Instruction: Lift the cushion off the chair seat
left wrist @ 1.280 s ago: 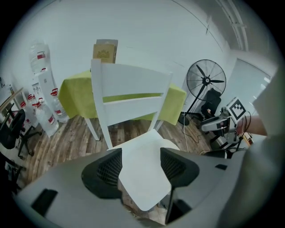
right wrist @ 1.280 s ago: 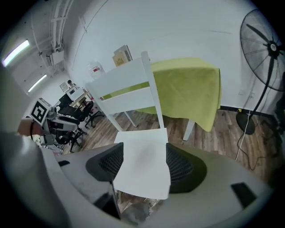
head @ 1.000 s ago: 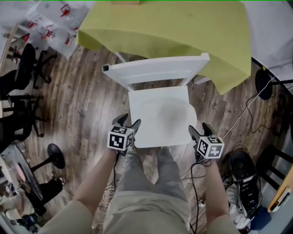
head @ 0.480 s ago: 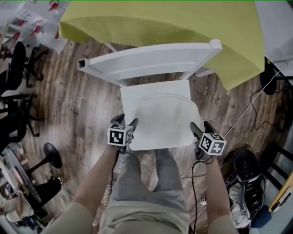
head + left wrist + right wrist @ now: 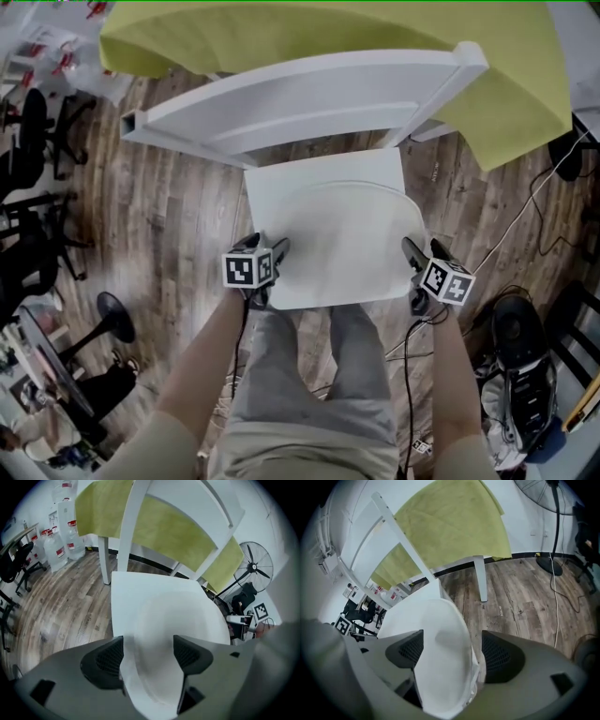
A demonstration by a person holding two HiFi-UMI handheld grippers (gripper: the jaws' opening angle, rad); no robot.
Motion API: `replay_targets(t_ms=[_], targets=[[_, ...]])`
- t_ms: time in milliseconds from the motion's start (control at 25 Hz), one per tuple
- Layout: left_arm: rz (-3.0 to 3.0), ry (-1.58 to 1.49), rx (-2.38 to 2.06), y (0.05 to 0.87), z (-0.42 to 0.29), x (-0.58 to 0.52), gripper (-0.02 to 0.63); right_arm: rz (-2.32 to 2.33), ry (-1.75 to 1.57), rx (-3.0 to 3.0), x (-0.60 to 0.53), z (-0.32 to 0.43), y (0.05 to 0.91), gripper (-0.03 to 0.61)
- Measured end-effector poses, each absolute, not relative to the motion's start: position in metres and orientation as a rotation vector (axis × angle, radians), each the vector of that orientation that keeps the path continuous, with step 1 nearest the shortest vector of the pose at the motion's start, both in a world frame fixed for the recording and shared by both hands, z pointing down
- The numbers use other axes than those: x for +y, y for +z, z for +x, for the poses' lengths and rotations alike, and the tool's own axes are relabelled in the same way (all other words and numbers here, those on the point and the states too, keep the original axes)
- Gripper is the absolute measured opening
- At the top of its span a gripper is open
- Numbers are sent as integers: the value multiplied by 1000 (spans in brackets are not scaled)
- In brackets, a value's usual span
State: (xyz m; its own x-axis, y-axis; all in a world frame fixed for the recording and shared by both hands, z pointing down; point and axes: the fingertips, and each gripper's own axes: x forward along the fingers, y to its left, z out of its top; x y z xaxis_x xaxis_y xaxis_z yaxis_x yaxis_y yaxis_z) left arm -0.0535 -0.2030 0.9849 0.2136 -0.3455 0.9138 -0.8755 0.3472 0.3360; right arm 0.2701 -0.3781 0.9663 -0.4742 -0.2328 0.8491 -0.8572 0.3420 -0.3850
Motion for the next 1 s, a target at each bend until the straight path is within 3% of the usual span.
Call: replay_targets(t_ms=[320, 360, 440, 680, 1000], targets=[[1247, 577, -1374, 995, -58, -197, 324, 1052, 1272, -1866, -372, 276, 993, 378], [1249, 580, -1365, 994, -56, -198, 321, 1051, 1269, -1872, -371, 274, 990, 352], [1251, 566, -1343, 993, -48, -198, 232, 1041, 1232, -1880, -369, 268, 985, 269], [1260, 544, -1351, 974, -42, -200, 128, 988, 1056, -1901, -361, 260, 969, 125], [1313, 541, -1322, 924, -45, -197, 84, 1006, 1076, -1945, -335, 252, 905, 83]])
